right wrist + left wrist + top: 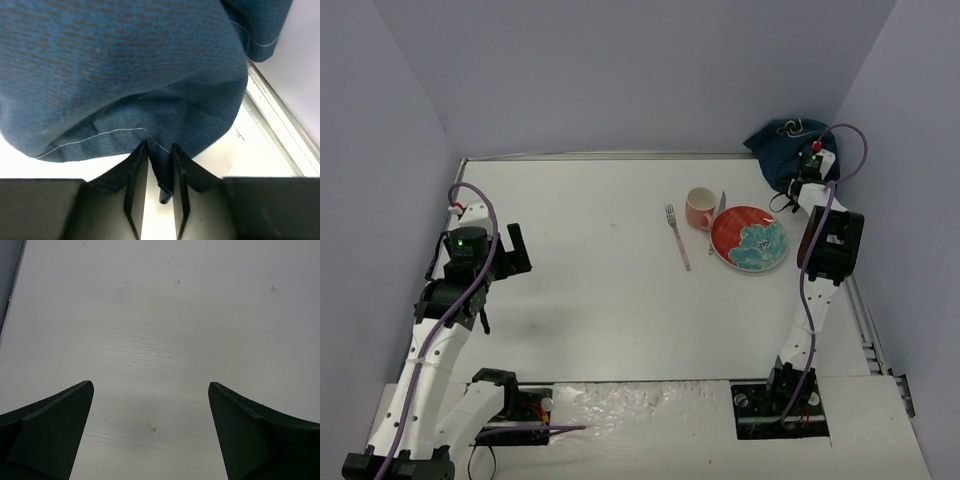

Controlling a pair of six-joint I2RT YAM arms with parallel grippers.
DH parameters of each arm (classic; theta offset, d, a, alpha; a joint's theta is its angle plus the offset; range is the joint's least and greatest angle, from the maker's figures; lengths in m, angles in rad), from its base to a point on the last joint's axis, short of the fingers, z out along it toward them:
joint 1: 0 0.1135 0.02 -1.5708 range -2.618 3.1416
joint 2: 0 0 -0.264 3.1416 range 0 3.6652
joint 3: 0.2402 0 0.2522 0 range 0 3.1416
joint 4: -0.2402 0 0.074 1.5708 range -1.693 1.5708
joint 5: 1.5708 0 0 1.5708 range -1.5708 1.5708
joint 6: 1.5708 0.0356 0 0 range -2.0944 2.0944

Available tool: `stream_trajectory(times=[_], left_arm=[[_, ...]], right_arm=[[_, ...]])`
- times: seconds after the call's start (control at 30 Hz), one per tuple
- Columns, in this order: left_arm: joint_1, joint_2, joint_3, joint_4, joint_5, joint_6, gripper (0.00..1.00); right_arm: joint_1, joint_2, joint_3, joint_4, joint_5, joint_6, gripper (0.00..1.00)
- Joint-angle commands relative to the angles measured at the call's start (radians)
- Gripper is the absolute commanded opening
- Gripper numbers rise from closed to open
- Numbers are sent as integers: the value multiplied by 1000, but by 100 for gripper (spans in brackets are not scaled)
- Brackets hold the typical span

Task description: Set the dinner table for one person

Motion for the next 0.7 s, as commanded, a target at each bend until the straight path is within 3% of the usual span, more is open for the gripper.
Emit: stream_trajectory(times=[0.0, 0.07, 0.4, 0.67], left_arm=[[8, 1, 13, 38, 4, 14, 97], [8, 1, 13, 38, 6, 13, 97], [10, -14, 12, 38, 6, 12, 97], [10, -36, 10, 37, 4, 11, 97]], right_arm=[[16, -48, 41, -77, -31, -12, 5], [36, -100, 64, -69, -26, -30, 0], [227, -358, 139, 193, 14, -132, 0], [411, -456, 223, 446, -215, -191, 0]])
